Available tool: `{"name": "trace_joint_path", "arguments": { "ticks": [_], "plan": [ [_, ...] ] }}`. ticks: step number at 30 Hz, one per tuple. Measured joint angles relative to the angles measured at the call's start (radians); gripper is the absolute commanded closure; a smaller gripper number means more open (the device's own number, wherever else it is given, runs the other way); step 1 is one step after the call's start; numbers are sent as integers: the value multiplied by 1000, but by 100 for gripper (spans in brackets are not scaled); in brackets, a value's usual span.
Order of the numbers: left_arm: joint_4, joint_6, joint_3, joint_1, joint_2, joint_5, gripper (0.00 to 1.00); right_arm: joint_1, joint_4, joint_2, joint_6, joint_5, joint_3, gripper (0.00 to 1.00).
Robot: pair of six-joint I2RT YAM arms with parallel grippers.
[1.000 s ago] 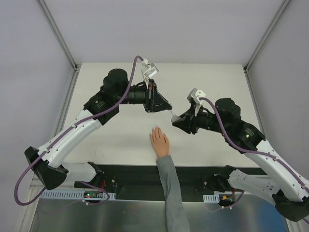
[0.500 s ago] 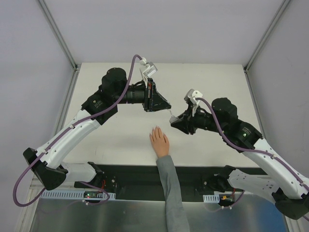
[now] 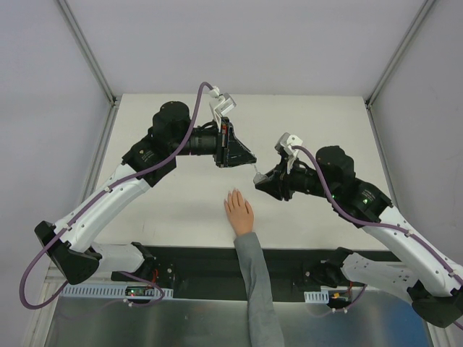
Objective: Paint the nails
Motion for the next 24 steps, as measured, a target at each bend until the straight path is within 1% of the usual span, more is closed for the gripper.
{"name": "trace_joint_path", "arguments": {
  "ticks": [24],
  "plan": [
    [0, 0, 0, 0, 6, 2, 100, 5, 15, 4, 0, 0, 10, 99]
  ]
}}
